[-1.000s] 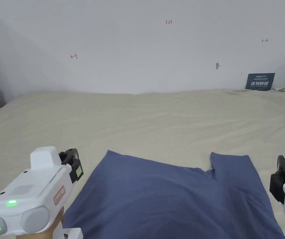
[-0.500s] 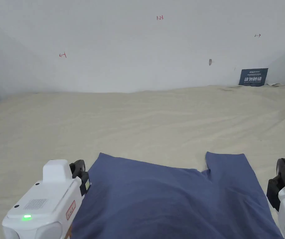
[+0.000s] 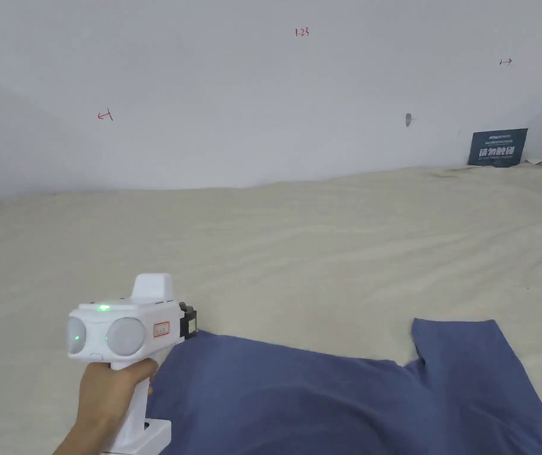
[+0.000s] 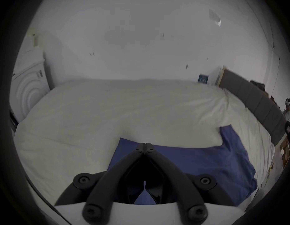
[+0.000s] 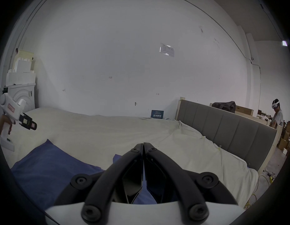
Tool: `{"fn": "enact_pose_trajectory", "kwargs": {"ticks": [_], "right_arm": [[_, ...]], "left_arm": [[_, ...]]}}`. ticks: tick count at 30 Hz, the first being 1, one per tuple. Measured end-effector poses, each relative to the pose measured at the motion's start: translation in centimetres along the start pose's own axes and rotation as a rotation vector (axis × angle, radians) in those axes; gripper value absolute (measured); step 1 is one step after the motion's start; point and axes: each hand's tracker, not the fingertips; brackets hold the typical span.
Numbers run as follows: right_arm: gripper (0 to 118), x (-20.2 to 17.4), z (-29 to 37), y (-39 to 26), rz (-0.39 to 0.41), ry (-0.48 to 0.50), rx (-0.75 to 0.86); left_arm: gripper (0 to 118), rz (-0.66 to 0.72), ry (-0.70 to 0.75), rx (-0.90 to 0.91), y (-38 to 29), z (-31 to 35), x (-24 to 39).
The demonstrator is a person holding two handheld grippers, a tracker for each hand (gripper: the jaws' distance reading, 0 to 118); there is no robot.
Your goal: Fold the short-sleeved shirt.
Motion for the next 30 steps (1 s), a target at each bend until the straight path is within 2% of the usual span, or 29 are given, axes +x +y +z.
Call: {"fn": "enact_pose_trajectory", "kwargs": {"ticks": [4, 6, 7, 8, 9, 10, 11, 12, 13, 17, 19, 22, 24, 26, 30], "right_arm": [[0, -0.2, -2.0, -1.0, 0.012, -0.008, -0.033], [0, -0.1, -2.9, -1.6, 0.024, -0.01, -0.051], [0, -0.1, -3.2, -1.9, 0.034, -0.018, -0.061], [0, 0.0, -3.5, -2.1, 0.037, -0.019, -0.067], [0, 0.2, -3.7, -2.4, 0.039, -0.017, -0.078], [0, 0.4, -3.9, -2.6, 0.04, -0.019, -0.086], [0, 0.5, -4.0, -2.9, 0.042, -0.022, -0.092], [0, 0.6, -4.1, -3.1, 0.045, -0.023, -0.099], [0, 0.7, -4.2, -3.3, 0.046, -0.025, -0.106], [0, 1.1, -4.1, -3.8, 0.051, -0.03, -0.121], [0, 1.2, -4.0, -3.9, 0.057, -0.031, -0.13], [0, 1.4, -3.7, -4.1, 0.057, -0.031, -0.138], [0, 1.4, -3.5, -4.1, 0.06, -0.032, -0.141], [0, 1.6, -3.4, -4.0, 0.059, -0.032, -0.144], [0, 2.1, -3.1, -3.6, 0.04, -0.027, -0.155]], "left_arm": [[0, -0.049, 0.008, -0.143, 1.7, -6.1, -1.0], [21, -0.034, 0.02, -0.183, 2.2, -8.4, -1.4], [40, -0.022, 0.027, -0.224, 2.3, -9.4, -1.8], [73, -0.004, 0.024, -0.239, 2.3, -10.2, -2.1], [73, -0.001, 0.024, -0.251, 2.4, -11.0, -2.3], [80, -0.002, 0.027, -0.282, 2.3, -11.6, -2.4], [95, -0.01, 0.034, -0.288, 2.3, -12.0, -2.3], [103, -0.021, 0.039, -0.299, 2.2, -12.4, -2.3], [104, -0.028, 0.043, -0.304, 2.0, -12.8, -2.4], [103, -0.053, 0.08, -0.351, 1.2, -14.6, -2.9], [96, -0.045, 0.091, -0.357, 0.7, -15.2, -3.1], [53, -0.017, 0.084, -0.379, 0.1, -15.7, -2.9], [35, -0.003, 0.084, -0.358, -0.2, -15.3, -2.3], [7, -0.026, 0.064, -0.343, -0.3, -15.0, -1.7], [2, -0.037, 0.061, -0.362, -0.4, -14.9, -0.9]]}}
